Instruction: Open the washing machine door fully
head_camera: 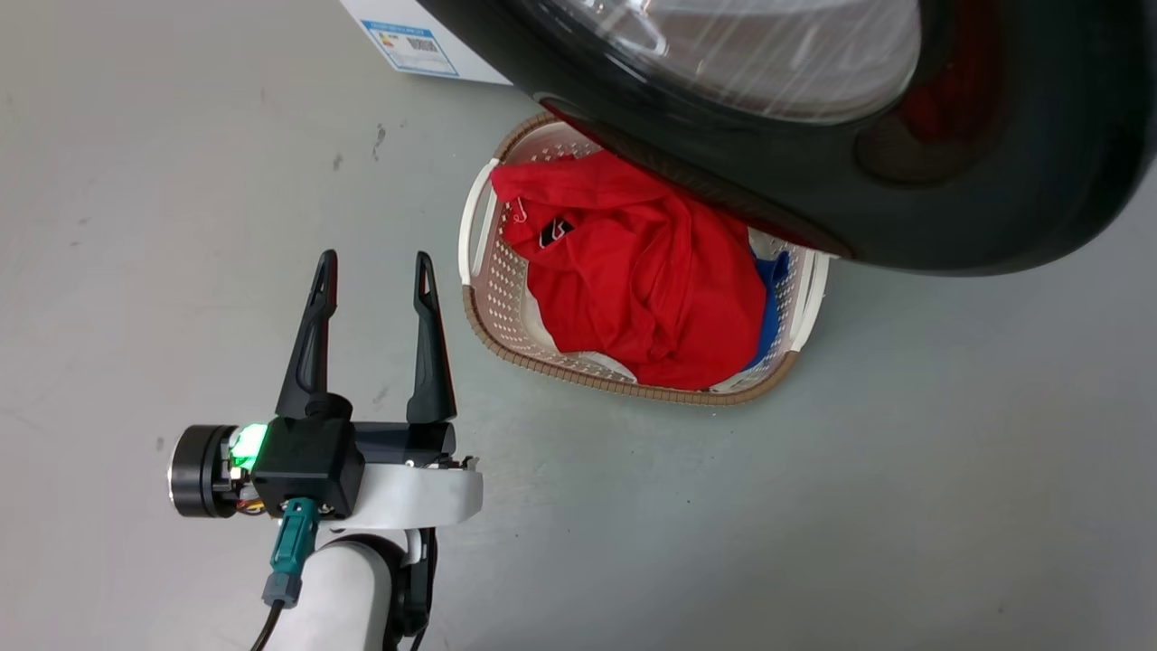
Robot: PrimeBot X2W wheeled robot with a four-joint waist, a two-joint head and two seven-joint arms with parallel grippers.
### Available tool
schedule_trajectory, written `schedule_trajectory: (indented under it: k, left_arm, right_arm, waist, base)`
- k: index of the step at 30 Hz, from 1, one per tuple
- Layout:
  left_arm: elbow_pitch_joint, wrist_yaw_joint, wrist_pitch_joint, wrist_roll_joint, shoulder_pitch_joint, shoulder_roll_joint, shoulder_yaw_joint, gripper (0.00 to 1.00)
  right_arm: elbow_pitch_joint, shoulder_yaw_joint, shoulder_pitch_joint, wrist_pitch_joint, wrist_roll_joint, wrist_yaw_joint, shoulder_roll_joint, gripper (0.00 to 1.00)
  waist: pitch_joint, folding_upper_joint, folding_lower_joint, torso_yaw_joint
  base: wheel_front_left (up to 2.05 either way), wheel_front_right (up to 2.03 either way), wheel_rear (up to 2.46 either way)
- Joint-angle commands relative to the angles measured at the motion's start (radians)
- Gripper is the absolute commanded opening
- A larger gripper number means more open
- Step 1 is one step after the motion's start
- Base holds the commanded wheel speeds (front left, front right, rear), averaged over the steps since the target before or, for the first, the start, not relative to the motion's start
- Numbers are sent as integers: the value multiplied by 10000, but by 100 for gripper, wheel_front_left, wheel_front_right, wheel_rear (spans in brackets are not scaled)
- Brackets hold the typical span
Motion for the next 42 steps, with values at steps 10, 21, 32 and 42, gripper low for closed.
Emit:
schedule_trajectory:
  k: [10, 21, 32, 42]
  left_arm:
    - [121, -109, -28, 91, 342, 3, 143, 100]
    - [253, -182, -28, 230, 705, 3, 262, 100]
    - [373, -289, -28, 336, 1136, 12, 397, 100]
    - [487, -377, -28, 384, 1452, 34, 353, 100]
  right_arm:
    - [-1588, 60, 2129, 8, 420, 29, 382, 0]
    - [-2550, 475, 3730, -76, 561, 29, 919, 0]
    - [-3178, 1460, 5169, -38, 644, 29, 1759, 0]
    - [-3168, 2286, 5956, -36, 643, 29, 2406, 0]
  waist:
    - [-515, 0, 0, -150]
    - [-1288, 0, 0, -140]
    - [-2039, 0, 0, -281]
    - [-2601, 0, 0, -201]
  base:
    - [0, 0, 0]
    - [0, 0, 0]
    - [0, 0, 0]
    - [0, 0, 0]
